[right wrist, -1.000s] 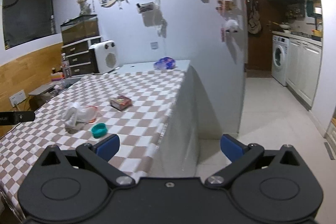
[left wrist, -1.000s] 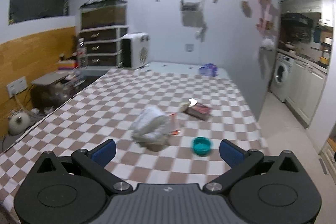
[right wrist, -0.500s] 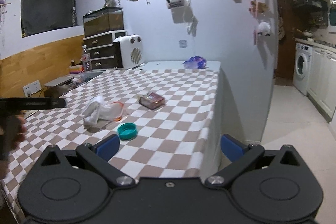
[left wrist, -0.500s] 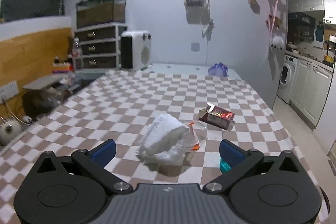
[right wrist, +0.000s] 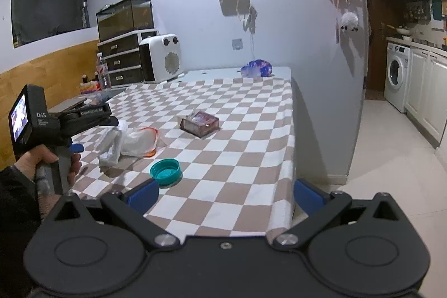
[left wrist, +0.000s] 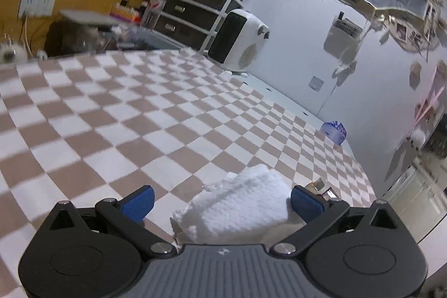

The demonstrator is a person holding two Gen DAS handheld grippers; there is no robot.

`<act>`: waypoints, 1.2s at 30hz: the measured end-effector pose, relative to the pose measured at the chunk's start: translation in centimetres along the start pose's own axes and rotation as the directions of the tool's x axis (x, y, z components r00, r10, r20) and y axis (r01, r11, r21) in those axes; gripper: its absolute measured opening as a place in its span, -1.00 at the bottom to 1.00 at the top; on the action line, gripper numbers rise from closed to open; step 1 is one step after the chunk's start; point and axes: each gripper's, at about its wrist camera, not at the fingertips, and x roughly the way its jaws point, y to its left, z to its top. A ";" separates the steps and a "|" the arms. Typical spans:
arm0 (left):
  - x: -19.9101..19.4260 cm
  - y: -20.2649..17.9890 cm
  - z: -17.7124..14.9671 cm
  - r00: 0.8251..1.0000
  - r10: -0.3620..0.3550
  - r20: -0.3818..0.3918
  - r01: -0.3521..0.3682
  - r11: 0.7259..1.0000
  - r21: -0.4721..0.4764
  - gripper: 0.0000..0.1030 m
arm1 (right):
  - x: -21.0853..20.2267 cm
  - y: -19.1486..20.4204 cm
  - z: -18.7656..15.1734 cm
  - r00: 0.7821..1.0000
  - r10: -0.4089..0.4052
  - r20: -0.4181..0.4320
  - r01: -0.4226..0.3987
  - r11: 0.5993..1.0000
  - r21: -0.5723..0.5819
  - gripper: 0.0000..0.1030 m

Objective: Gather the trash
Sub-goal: 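Grasp the white cloth with the left tool while the right tool grasps the teal cap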

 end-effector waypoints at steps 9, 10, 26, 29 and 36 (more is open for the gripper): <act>0.4 -0.9 -1.3 0.994 -0.083 -0.068 0.088 0.993 0.077 0.81 | 4.2 3.4 1.2 0.999 0.052 -0.001 -0.052 0.998 -0.041 1.00; 0.4 -0.8 -1.4 0.994 -0.074 -0.086 0.081 0.994 0.076 0.77 | 4.9 3.9 1.3 0.998 0.057 -0.004 -0.057 0.997 -0.047 1.00; -0.8 1.1 -1.3 0.987 -0.122 -0.107 0.119 0.992 -0.033 -0.24 | 14.6 8.2 0.6 0.989 0.069 -0.134 -0.082 0.992 -0.098 0.61; -1.1 1.5 -1.2 0.989 -0.113 -0.096 0.108 0.992 -0.059 -0.57 | 15.4 7.9 0.5 0.984 0.083 -0.160 -0.094 0.994 -0.063 0.56; -1.8 2.0 -1.2 0.991 -0.106 -0.079 0.099 0.992 -0.080 -0.70 | 14.9 7.2 0.2 0.983 0.121 -0.141 -0.120 0.993 0.013 -0.03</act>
